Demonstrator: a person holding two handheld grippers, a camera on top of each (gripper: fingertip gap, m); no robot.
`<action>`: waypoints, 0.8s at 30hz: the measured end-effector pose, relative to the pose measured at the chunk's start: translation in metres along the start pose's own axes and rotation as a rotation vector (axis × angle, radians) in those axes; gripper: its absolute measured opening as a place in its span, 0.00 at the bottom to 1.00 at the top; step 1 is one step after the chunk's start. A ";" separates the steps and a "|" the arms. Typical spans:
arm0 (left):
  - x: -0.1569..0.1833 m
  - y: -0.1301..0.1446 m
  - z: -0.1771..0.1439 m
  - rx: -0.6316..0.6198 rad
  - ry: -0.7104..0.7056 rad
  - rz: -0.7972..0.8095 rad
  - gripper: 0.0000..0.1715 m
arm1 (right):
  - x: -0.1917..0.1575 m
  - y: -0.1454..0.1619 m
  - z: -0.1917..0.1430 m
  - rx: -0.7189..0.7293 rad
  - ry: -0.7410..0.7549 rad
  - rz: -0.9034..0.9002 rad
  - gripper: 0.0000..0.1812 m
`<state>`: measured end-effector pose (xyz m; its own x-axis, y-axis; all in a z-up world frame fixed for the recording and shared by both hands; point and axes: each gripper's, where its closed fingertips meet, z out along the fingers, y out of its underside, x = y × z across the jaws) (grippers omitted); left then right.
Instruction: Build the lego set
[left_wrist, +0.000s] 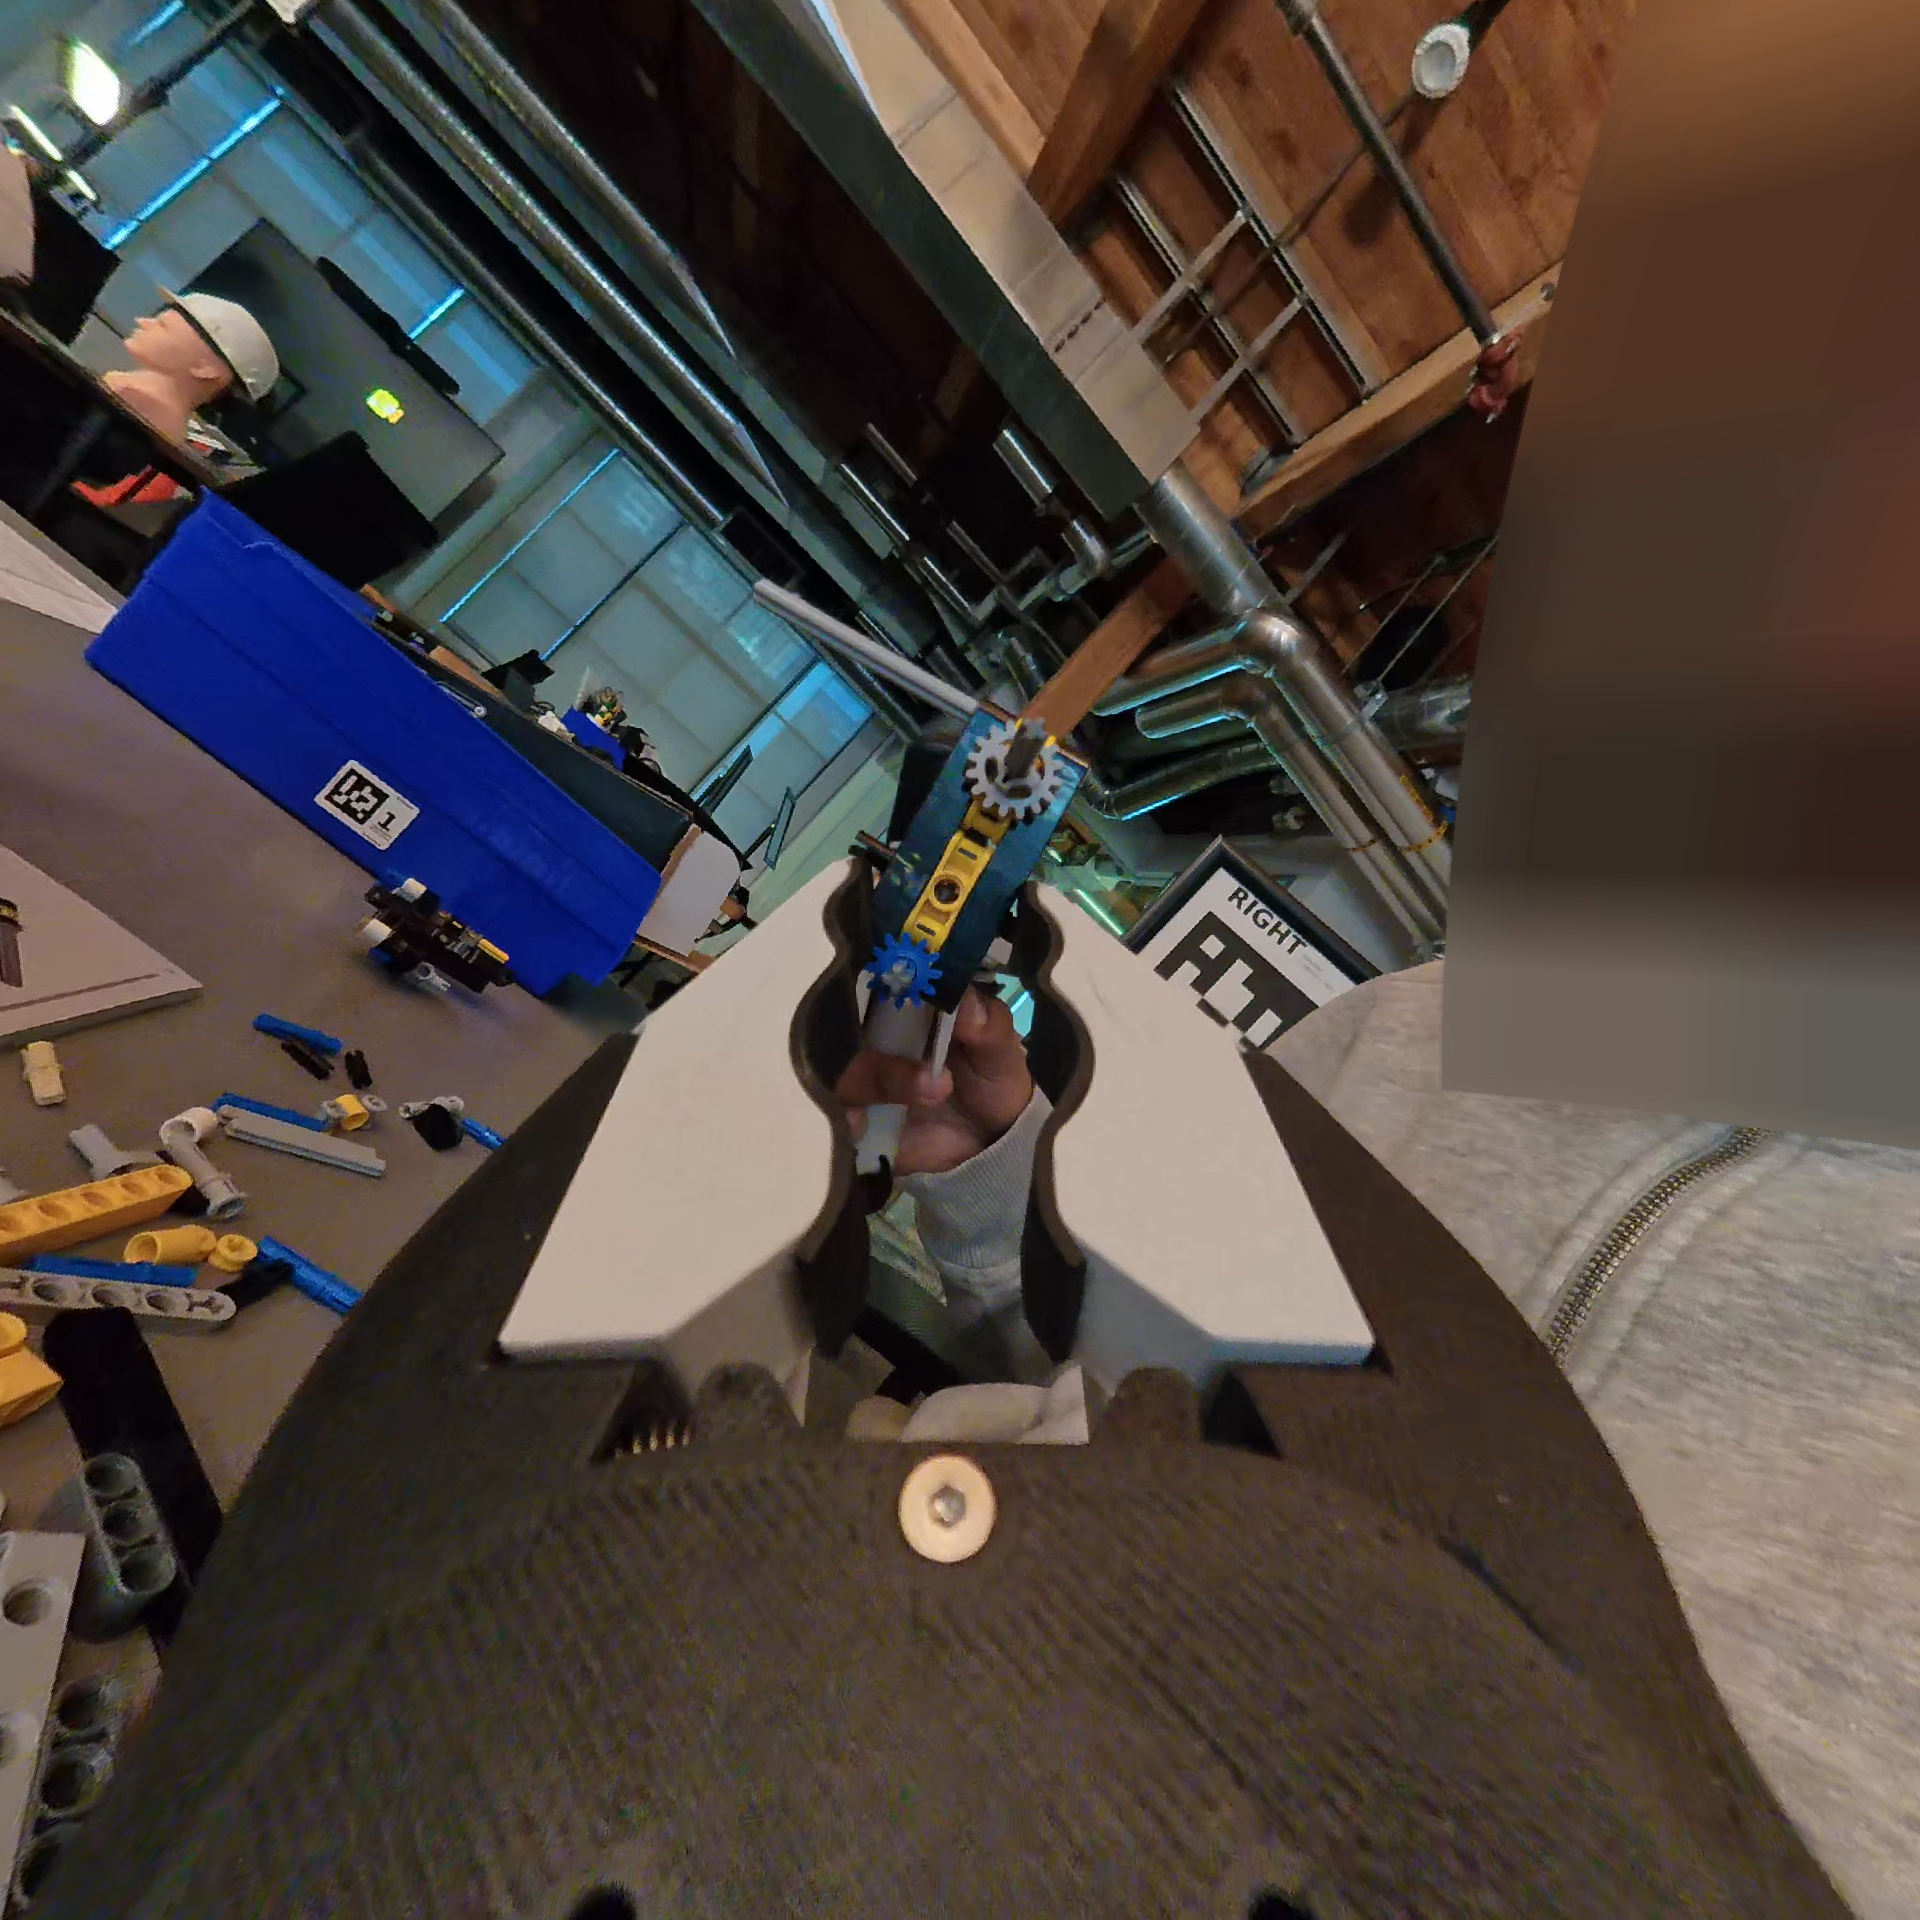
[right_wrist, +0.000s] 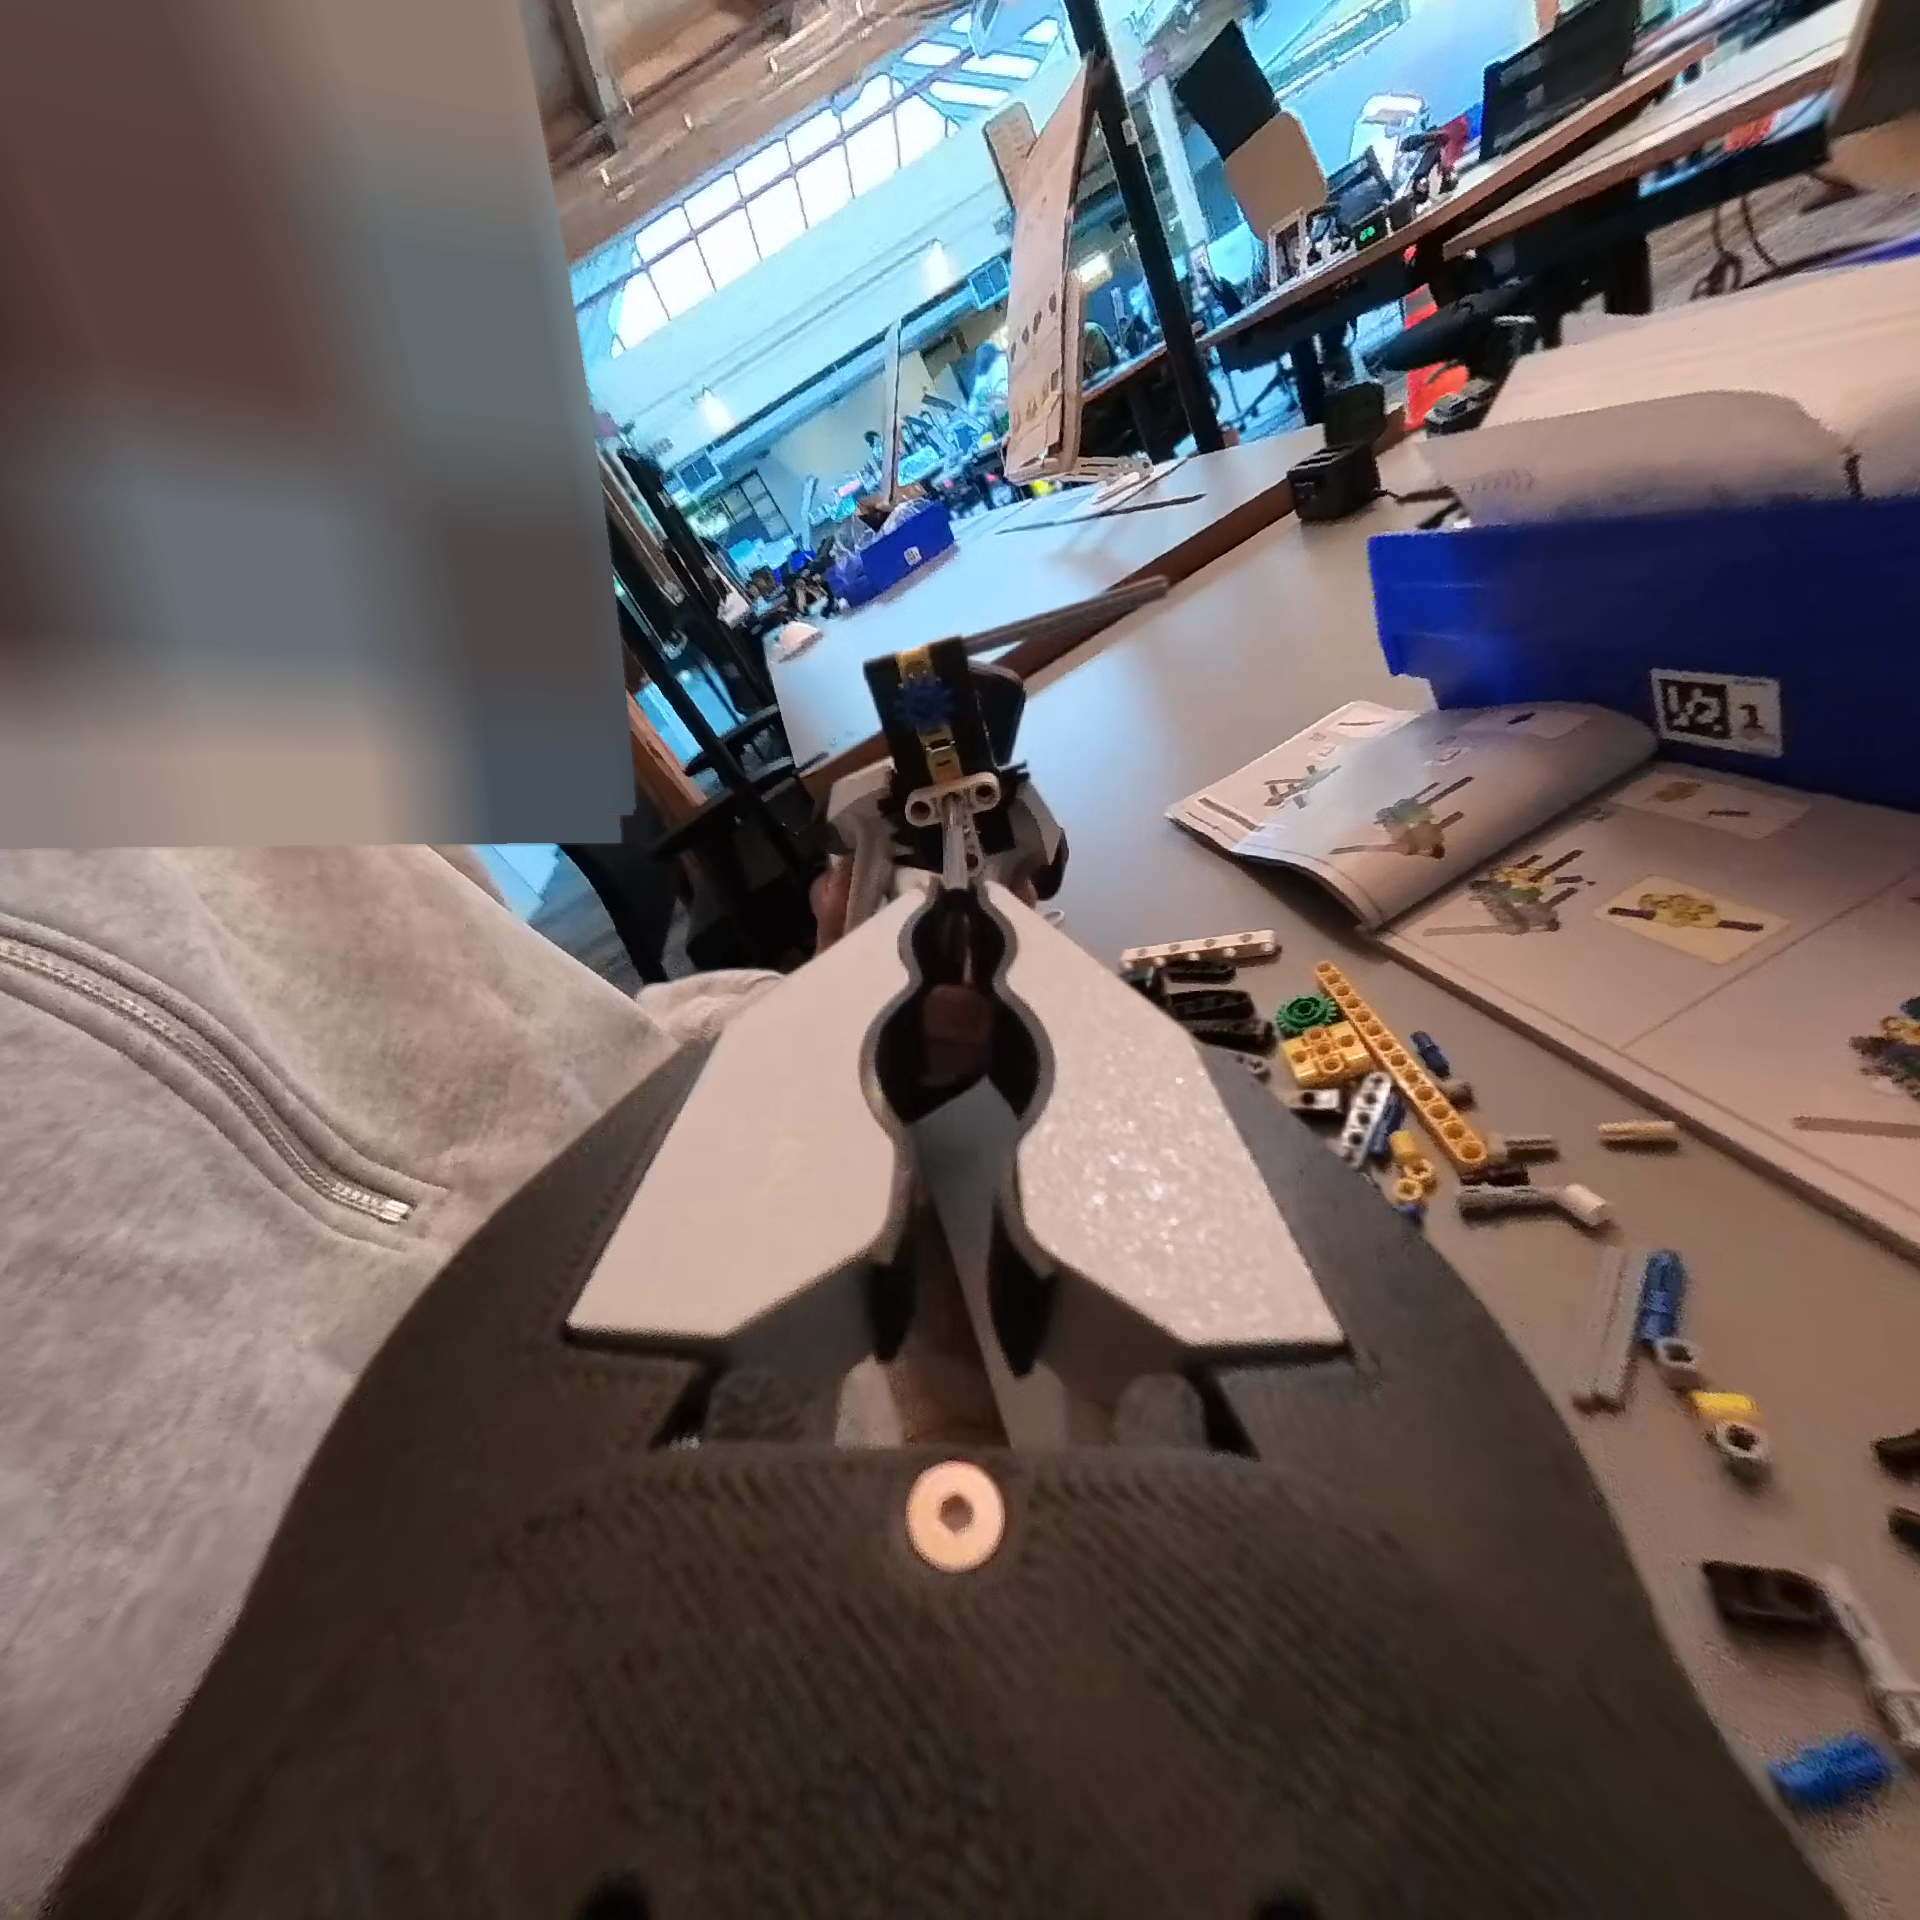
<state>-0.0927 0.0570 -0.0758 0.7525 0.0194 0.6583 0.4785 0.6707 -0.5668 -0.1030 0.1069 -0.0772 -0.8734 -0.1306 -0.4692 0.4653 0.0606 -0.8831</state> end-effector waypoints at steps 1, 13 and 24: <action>0.000 0.001 0.000 -0.006 0.001 0.004 0.15 | 0.000 0.000 -0.001 0.012 -0.009 0.025 0.02; 0.001 -0.008 -0.004 0.056 0.052 -0.109 0.15 | -0.003 0.009 0.007 -0.055 0.024 -0.192 0.02; -0.013 -0.012 -0.011 0.118 0.050 -0.185 0.15 | 0.006 0.005 0.013 0.056 0.051 -0.244 0.02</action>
<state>-0.1034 0.0404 -0.0824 0.6799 -0.1468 0.7185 0.5563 0.7416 -0.3749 -0.1039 0.0932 -0.0839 -0.9663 -0.0848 -0.2429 0.2455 -0.0217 -0.9691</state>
